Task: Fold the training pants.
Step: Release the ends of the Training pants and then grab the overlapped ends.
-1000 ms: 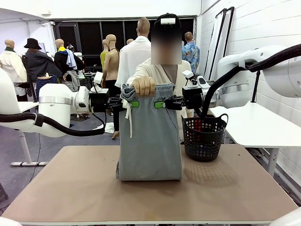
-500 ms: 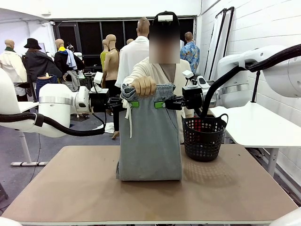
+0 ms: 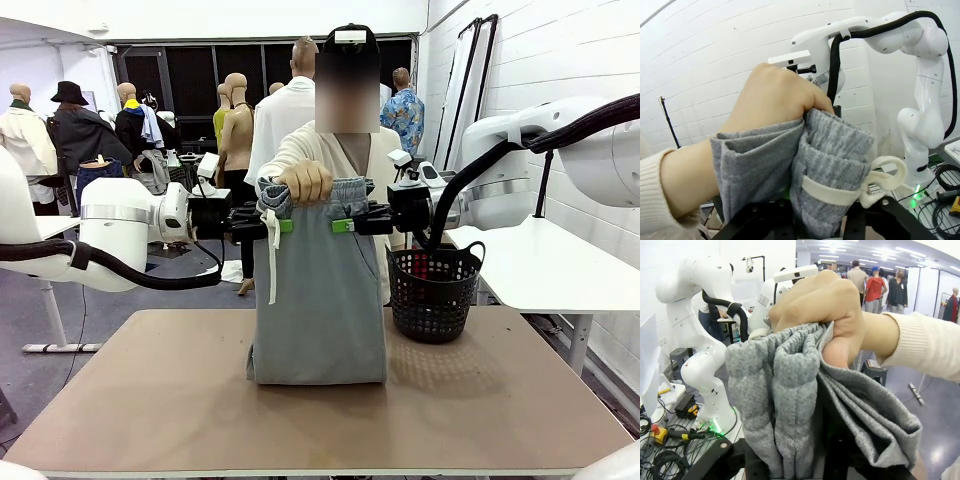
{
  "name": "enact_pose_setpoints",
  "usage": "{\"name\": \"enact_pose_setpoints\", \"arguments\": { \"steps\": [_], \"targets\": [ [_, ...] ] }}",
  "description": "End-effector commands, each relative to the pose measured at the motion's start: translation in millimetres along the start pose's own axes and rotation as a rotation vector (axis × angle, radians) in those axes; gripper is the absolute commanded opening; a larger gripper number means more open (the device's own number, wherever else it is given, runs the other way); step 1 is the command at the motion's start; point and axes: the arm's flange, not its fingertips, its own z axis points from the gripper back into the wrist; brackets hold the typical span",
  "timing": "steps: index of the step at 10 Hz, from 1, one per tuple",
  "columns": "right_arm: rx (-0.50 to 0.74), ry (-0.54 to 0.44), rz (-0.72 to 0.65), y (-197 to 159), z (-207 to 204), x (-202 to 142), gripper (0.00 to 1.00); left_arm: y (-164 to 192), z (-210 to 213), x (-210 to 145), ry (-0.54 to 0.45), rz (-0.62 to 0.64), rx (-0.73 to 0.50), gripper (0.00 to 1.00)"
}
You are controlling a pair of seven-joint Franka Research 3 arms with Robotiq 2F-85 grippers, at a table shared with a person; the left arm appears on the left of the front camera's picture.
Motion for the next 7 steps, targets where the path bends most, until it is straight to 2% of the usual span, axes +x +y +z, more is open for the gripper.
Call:
{"name": "enact_pose_setpoints", "arguments": {
  "steps": [1,2,7],
  "targets": [
    [0.014,0.005,-0.027,3.5,1.7,-0.9,0.87,-5.2,5.6,2.1,0.010,0.025,-0.020,1.00],
    [0.015,0.007,-0.030,3.9,1.9,-0.9,1.00,-6.2,5.5,2.0,0.012,0.029,-0.022,1.00],
    [0.009,0.013,-0.037,5.4,2.4,-0.9,1.00,-9.9,6.5,0.6,0.013,0.040,-0.011,1.00]
  ]
}}
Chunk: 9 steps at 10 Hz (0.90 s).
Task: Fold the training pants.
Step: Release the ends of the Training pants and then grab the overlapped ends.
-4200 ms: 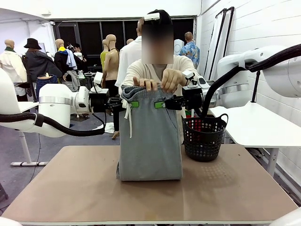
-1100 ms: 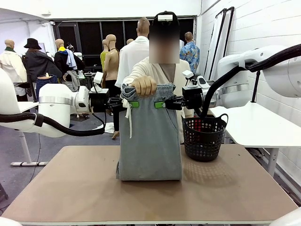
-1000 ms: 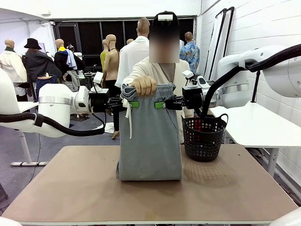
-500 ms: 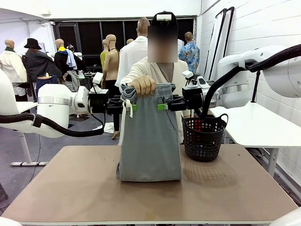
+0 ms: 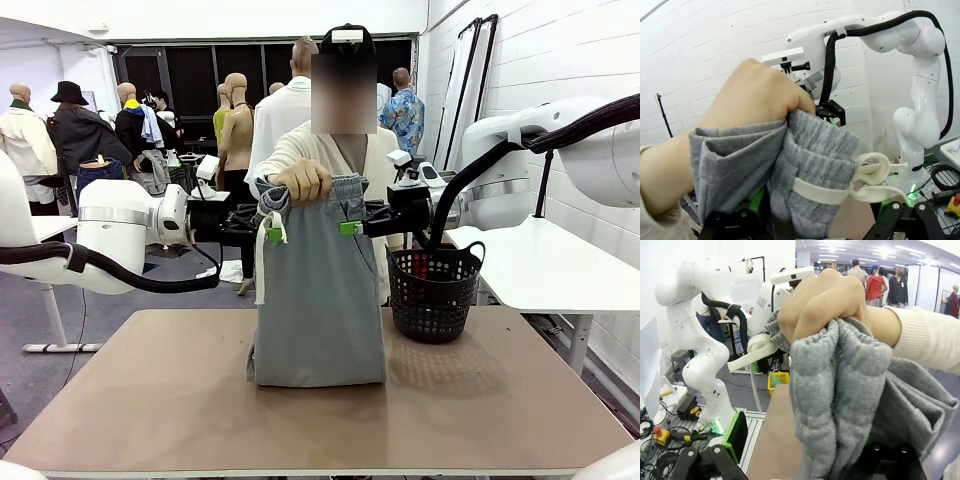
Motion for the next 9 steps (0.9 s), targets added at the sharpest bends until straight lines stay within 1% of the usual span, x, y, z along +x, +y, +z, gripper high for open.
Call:
{"name": "enact_pose_setpoints", "arguments": {
  "steps": [1,9],
  "targets": [
    [0.005,0.013,-0.021,5.0,2.9,-0.9,1.00,-4.6,6.4,2.6,0.004,0.023,0.004,1.00],
    [-0.020,0.015,-0.024,6.1,9.9,-1.1,1.00,-18.1,19.6,3.6,0.009,0.020,0.043,1.00]
  ]
}}
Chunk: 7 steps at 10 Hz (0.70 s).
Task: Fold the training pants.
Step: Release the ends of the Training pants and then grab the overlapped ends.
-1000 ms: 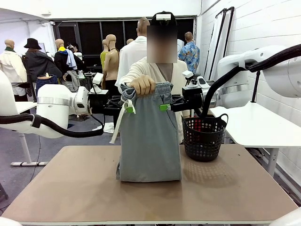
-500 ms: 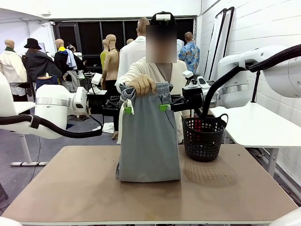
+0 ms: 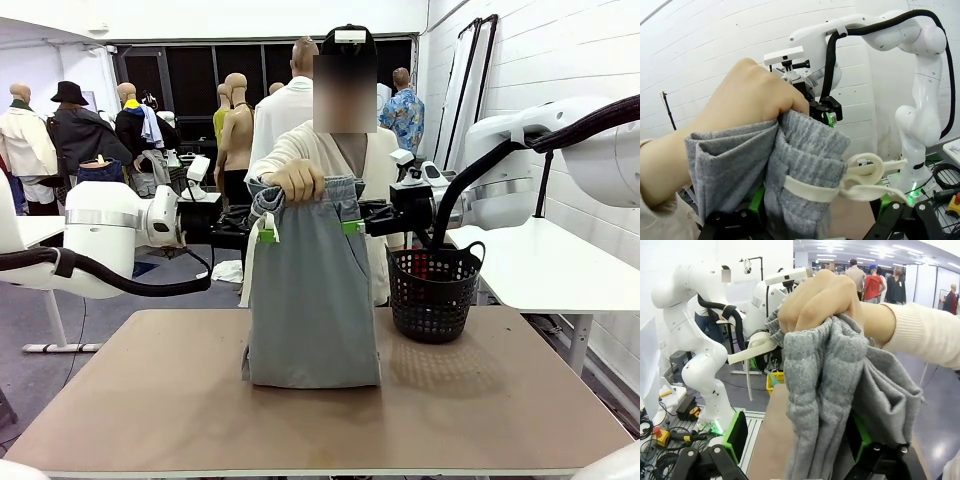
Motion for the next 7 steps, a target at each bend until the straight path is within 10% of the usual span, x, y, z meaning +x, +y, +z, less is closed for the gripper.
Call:
{"name": "enact_pose_setpoints", "arguments": {
  "steps": [1,7],
  "targets": [
    [-0.016,0.012,-0.022,5.3,7.2,-2.6,1.00,-8.7,8.0,3.5,-0.005,0.026,0.016,1.00],
    [-0.035,0.008,-0.032,5.2,12.1,-3.0,1.00,-21.6,26.0,3.7,-0.002,0.038,0.059,1.00]
  ]
}}
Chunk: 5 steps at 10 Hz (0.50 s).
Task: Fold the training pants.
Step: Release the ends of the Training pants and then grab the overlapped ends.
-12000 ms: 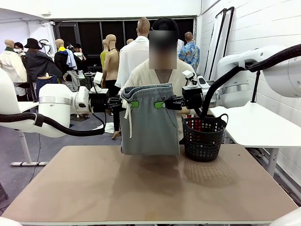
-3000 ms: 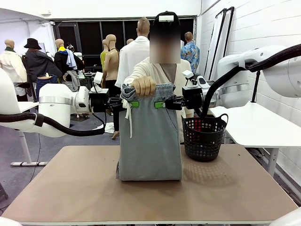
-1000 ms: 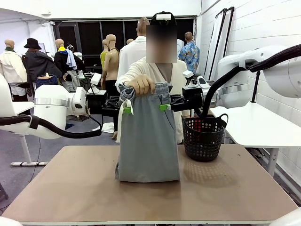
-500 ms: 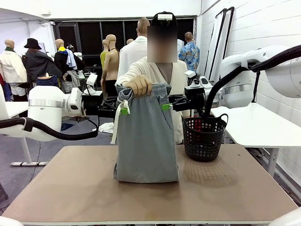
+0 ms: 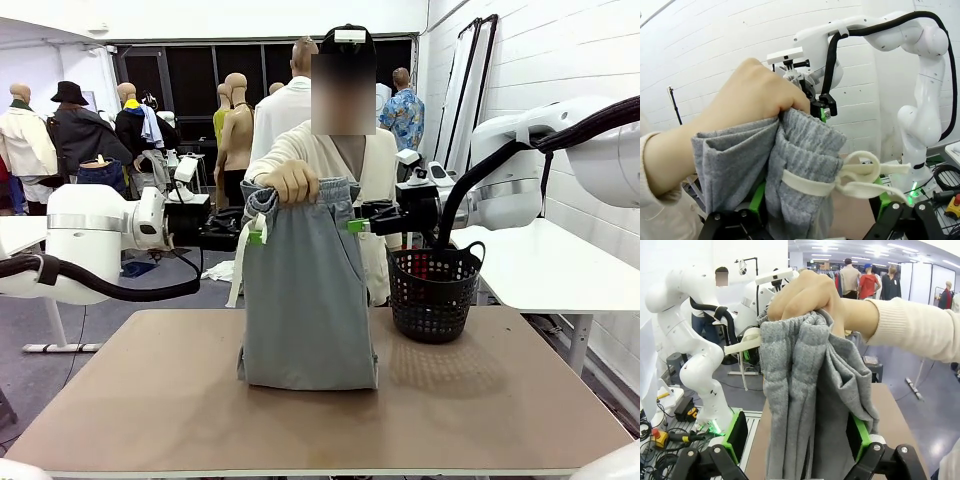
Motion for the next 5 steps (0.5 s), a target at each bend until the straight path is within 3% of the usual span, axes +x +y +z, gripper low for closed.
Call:
{"name": "enact_pose_setpoints", "arguments": {
  "steps": [1,5],
  "targets": [
    [-0.015,0.007,-0.021,6.5,1.2,-2.3,1.00,-8.2,10.2,1.4,-0.008,0.025,0.023,1.00],
    [-0.025,0.008,-0.025,6.7,1.6,-3.4,1.00,-13.7,18.6,0.7,-0.002,0.027,0.057,1.00]
  ]
}}
